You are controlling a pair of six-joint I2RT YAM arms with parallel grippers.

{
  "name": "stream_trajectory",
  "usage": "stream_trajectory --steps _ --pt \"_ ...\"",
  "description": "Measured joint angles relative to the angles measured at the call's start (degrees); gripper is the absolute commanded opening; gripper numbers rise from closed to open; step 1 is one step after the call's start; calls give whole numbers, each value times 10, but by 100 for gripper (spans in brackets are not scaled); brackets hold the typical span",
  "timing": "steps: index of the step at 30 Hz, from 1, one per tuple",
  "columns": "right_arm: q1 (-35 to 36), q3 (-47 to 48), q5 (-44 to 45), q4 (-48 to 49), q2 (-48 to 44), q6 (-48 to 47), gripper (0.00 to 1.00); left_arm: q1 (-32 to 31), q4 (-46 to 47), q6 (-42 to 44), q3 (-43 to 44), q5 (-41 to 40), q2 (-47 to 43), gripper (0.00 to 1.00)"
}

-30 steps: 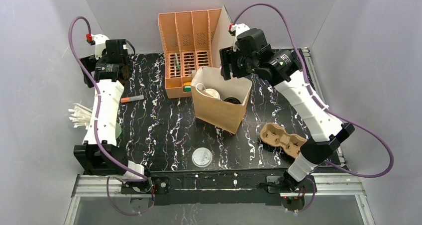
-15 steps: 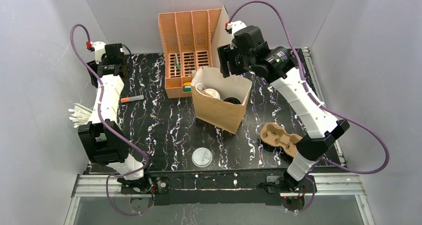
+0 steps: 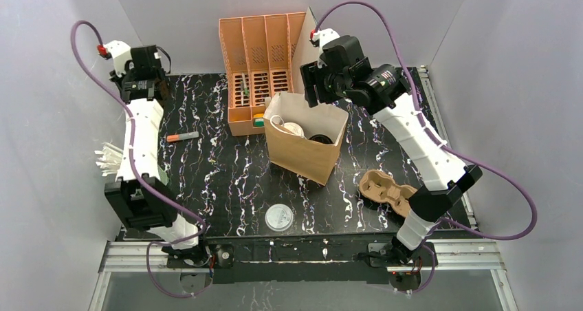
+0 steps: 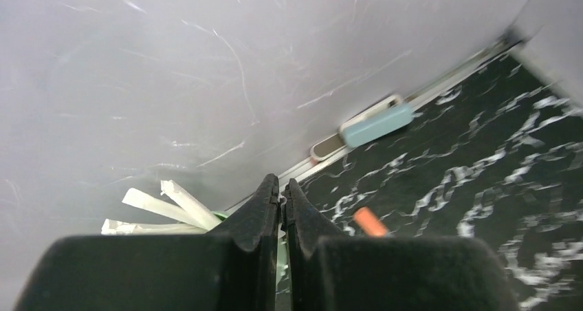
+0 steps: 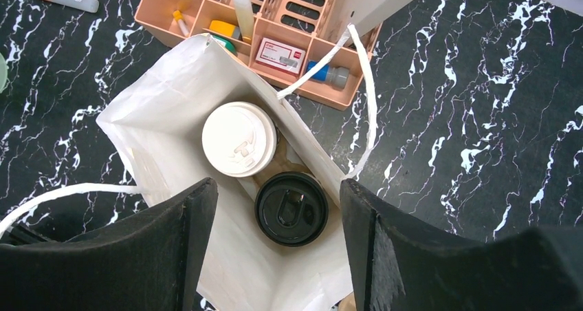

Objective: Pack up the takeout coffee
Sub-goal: Pick up the straw from the storage cup.

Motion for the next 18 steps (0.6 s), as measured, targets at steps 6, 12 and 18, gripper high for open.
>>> stream_trajectory --steps 6,12,18 --pt "0 -4 0 2 -1 -1 73 0 18 -32 43 47 -87 0" --pt "0 -9 -3 11 -2 -1 73 0 148 -86 35 184 -210 0" --pt "0 -19 -3 19 -9 -1 71 0 241 -245 35 369 -233 0"
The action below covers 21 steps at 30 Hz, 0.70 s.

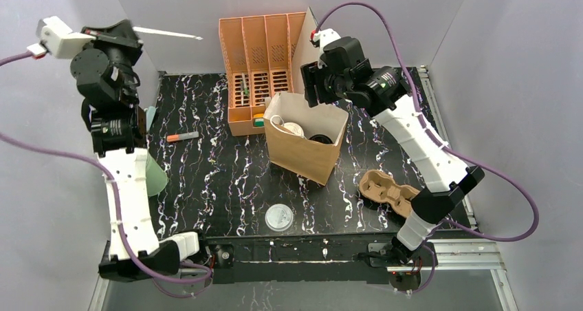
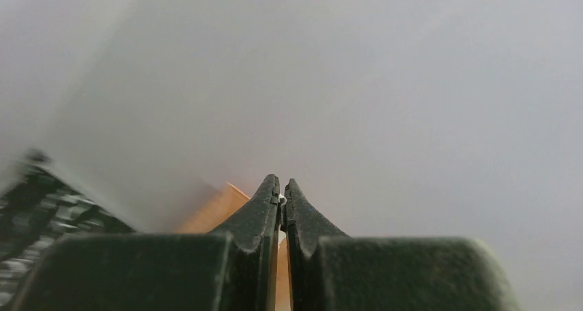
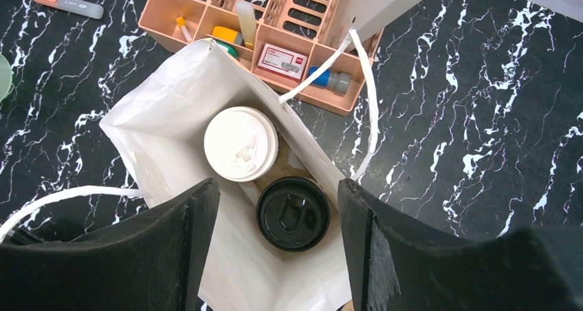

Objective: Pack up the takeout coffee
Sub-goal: Pick up the straw from the storage cup, then place the straw in the takeout bag.

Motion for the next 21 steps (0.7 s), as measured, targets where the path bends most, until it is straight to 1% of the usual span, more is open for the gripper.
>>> stream_trajectory --steps 5,9,13,15,19,21 --pt "0 -20 30 19 -16 0 70 -3 55 -155 -1 204 74 0" --pt "0 -61 85 48 -57 0 67 -36 68 -221 -30 316 133 0" --pt "0 -90 132 78 -100 0 67 -101 69 -244 -73 378 146 0" --pt "0 -97 151 91 -116 0 68 -141 85 -249 -94 402 143 0" --pt "0 -100 169 104 -125 0 68 -196 110 -250 -125 428 136 0" --pt "0 -105 172 111 -125 0 68 -209 115 -247 -144 429 130 0"
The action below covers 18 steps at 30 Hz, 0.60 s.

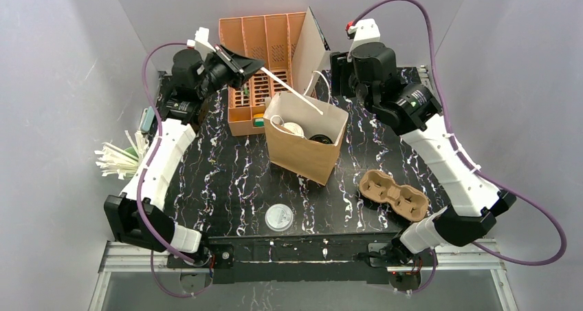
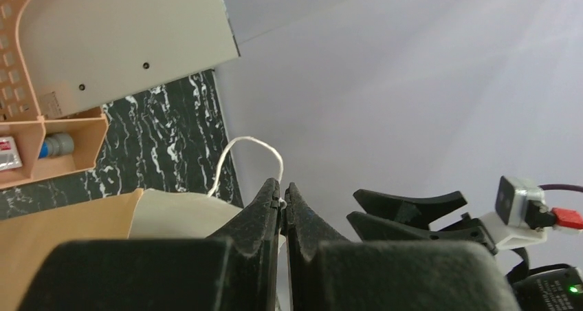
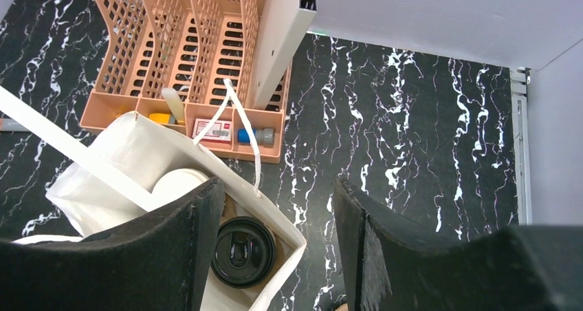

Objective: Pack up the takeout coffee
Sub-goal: Place the straw in the takeout bag.

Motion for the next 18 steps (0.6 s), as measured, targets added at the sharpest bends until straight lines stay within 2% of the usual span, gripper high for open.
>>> stream_trajectory --steps 4,5,6,9,10,11,15,18 --pt "0 -12 1 3 0 0 69 -17 4 26 -26 -10 -5 0" --pt "0 -13 1 3 0 0 70 -21 5 35 -30 -17 -5 8" --pt "0 -13 1 3 0 0 73 -26 5 44 -33 -22 -5 22" --pt "0 -13 2 4 0 0 80 -46 6 77 -42 -41 -7 69" --pt "0 -13 3 5 0 0 82 -54 4 86 -43 -46 -7 78" --pt "0 -13 3 6 0 0 82 -59 1 96 -44 -50 -8 82" --pt "0 -13 5 8 0 0 83 -76 -68 167 -33 -105 -22 85" --pt "0 -13 5 8 0 0 83 -76 -153 243 -7 -214 -50 70"
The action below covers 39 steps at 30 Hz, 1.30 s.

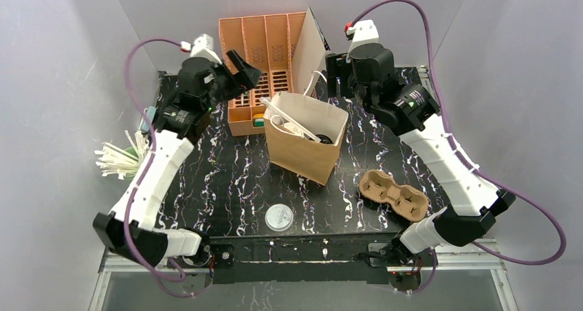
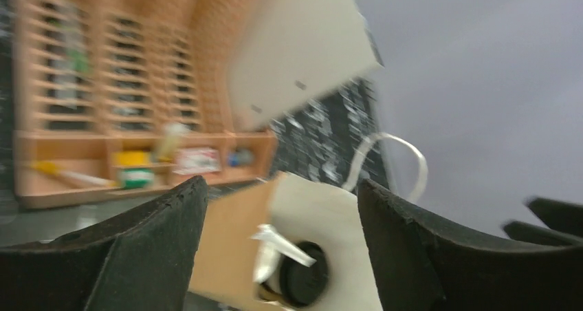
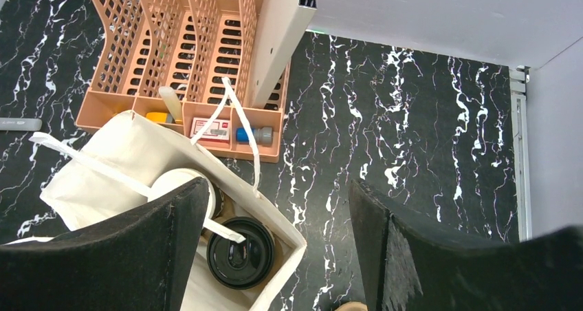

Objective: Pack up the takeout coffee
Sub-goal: Place the straw in the takeout bag.

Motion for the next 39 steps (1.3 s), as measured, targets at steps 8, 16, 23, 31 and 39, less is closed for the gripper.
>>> stream_trajectory --steps 8,16,23,31,39 --pt "0 5 -9 0 16 -3 83 2 -178 145 97 -391 -46 60" --pt "0 40 -27 -5 41 -11 83 142 -290 168 66 -575 17 72" --pt "0 69 -43 -7 63 -15 83 282 -356 114 22 -602 60 70" --pt "0 87 -52 -7 77 -19 82 323 -330 113 -16 -600 64 58" --pt "0 101 -54 -9 81 -26 82 330 -284 120 -16 -595 105 50"
